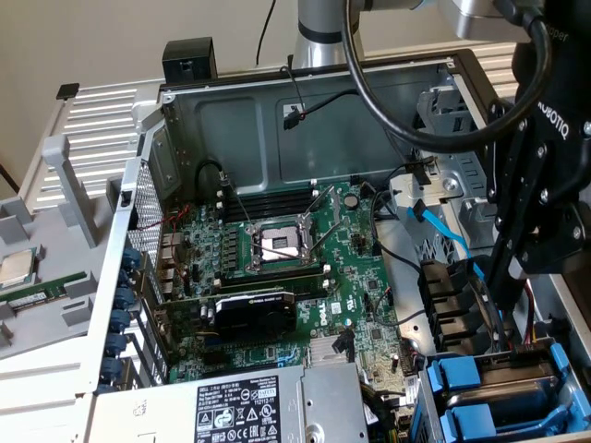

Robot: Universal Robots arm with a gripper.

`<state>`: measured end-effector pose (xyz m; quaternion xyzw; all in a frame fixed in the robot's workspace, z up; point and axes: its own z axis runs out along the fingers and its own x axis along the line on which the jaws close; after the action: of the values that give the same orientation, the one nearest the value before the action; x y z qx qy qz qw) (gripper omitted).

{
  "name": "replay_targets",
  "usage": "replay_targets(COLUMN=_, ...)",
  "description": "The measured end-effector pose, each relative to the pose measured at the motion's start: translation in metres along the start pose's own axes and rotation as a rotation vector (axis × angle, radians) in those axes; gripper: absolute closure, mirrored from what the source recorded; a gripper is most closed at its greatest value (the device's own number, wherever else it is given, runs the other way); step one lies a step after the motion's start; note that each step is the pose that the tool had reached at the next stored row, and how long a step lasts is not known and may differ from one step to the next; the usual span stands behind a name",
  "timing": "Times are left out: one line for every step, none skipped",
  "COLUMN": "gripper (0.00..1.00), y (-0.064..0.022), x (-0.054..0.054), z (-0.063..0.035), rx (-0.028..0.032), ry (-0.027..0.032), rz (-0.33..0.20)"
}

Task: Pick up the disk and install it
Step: 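Insert the second disk wire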

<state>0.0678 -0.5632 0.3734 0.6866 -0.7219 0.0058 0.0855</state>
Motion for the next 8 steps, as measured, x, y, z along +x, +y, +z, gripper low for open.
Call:
replay_targets(gripper=0.84, y=0.0, x=0.0, z=0.0, rx=0.0, ry=0.0, rz=0.0)
replay_targets(gripper=0.84, y=0.0, x=0.0, z=0.0, rx=0.0, ry=0.0, rz=0.0)
replay_targets(gripper=0.84, y=0.0, x=0.0, z=0.0, rx=0.0, ry=0.0, rz=0.0)
replay_targets(gripper=0.84, y=0.0, x=-0.0001, z=0.0001, rx=0.0, ry=-0.0001, rz=0.0)
replay_targets(gripper=0.84, y=0.0, x=-0.0001, z=0.0, rx=0.0, ry=0.0, rz=0.0)
replay_targets(gripper=0.84, y=0.0, x=-0.0001, z=-0.0003, rx=0.0, ry=0.0001, rz=0.0)
replay_targets(gripper=0.84, y=0.0001, x=0.0, z=-0.0011, rx=0.0, ry=0.0001, rz=0.0)
replay_targets(gripper=0.84, y=0.0002, x=0.0001, z=-0.0021, rx=0.0, ry=0.0001, rz=0.0)
